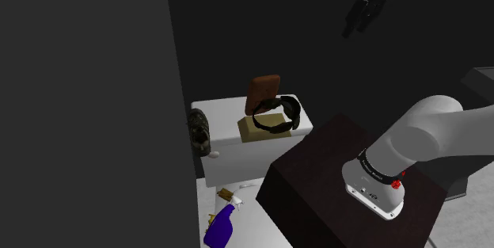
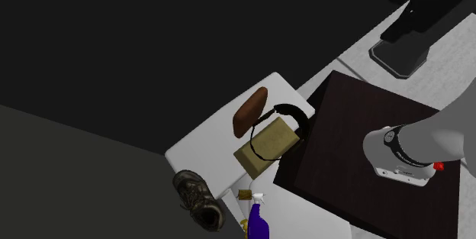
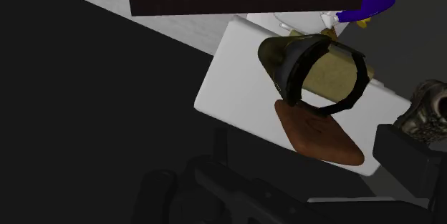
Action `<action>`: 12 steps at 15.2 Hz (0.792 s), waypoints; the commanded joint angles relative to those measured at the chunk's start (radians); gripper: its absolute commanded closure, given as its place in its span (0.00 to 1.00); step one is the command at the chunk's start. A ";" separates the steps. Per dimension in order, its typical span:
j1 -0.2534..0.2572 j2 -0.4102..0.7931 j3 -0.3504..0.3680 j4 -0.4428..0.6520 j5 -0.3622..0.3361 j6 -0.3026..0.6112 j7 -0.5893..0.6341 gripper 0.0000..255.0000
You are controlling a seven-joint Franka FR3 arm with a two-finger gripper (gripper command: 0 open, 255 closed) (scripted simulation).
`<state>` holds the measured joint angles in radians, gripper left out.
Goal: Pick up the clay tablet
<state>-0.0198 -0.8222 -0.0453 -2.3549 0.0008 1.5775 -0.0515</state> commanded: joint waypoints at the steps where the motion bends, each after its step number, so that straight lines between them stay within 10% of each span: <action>1: 0.000 0.000 0.000 0.000 0.000 0.000 0.000 0.00; 12: 0.187 0.311 -0.095 -0.039 -0.010 0.332 -0.463 0.00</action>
<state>0.1492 -0.5526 -0.1313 -2.4026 -0.0115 1.8772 -0.4653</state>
